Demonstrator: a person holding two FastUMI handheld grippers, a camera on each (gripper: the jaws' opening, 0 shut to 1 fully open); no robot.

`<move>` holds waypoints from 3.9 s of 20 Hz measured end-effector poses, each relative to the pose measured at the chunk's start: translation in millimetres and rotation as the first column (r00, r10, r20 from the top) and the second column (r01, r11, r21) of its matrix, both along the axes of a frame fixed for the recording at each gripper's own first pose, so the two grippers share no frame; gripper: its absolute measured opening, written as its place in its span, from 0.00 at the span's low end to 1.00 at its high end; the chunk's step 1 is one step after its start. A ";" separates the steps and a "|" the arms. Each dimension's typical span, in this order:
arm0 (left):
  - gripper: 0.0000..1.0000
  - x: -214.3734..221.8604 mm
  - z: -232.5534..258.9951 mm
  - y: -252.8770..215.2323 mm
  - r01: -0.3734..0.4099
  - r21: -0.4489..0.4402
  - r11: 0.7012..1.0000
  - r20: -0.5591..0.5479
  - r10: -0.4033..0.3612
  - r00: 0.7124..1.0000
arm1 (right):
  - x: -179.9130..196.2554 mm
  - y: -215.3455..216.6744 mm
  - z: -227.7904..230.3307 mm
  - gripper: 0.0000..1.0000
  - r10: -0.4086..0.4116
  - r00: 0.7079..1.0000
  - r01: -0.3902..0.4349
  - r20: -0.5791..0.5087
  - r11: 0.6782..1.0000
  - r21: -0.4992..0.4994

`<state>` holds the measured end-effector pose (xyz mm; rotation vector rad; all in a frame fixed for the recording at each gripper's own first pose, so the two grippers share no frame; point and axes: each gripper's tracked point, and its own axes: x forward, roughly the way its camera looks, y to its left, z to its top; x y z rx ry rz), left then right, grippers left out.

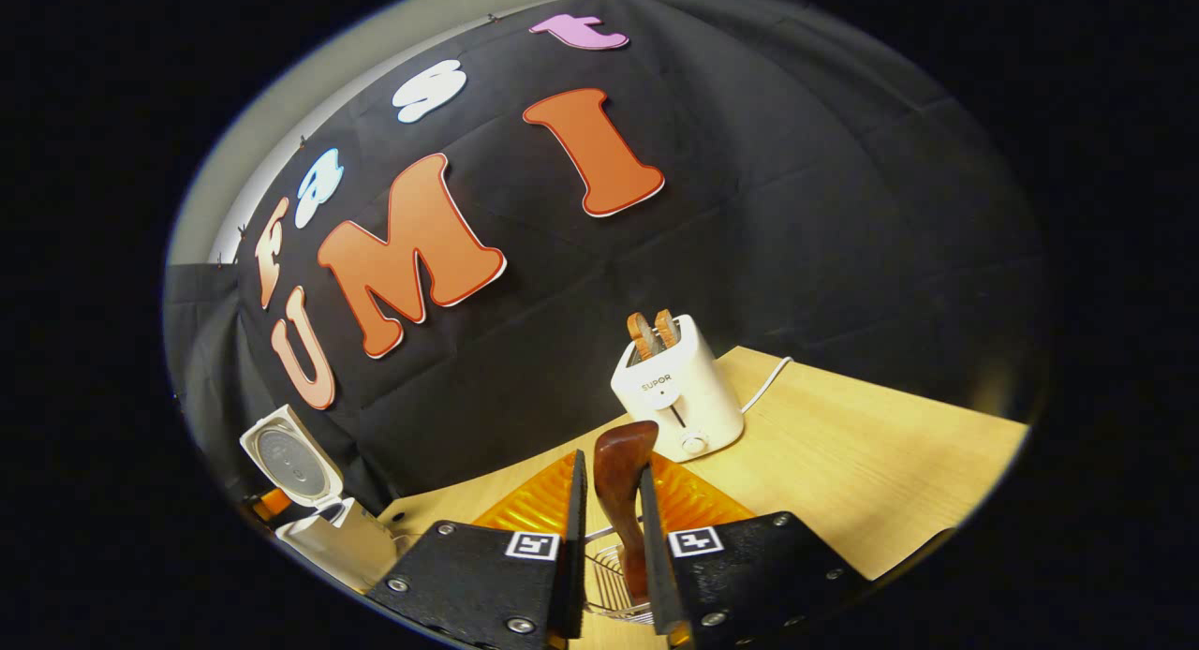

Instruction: Close the left gripper, press the button to open the rice cooker; take a wooden spoon from the chopstick holder with the right hand, scoop a spoonful of rice and pour it into the rice cooker, then put the wooden spoon back into the chopstick holder.

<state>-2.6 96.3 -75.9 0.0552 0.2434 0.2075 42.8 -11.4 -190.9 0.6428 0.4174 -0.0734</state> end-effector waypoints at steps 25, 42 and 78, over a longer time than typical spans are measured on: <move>0.99 127.7 119.2 166.5 -0.150 -0.025 0.988 0.045 0.151 0.988 | -23.2 -13.7 188.9 0.90 0.093 0.967 0.064 0.238 0.814 -0.578; 0.94 221.5 99.9 253.3 -0.232 0.092 0.968 -0.173 0.245 0.954 | -13.6 21.3 193.7 0.96 0.215 0.957 -0.063 0.197 0.811 -0.582; 0.82 -18.3 -71.6 83.9 -0.160 -0.112 0.981 -0.521 0.079 0.850 | -41.7 31.8 167.9 0.96 0.297 0.934 -0.179 0.196 0.869 -0.462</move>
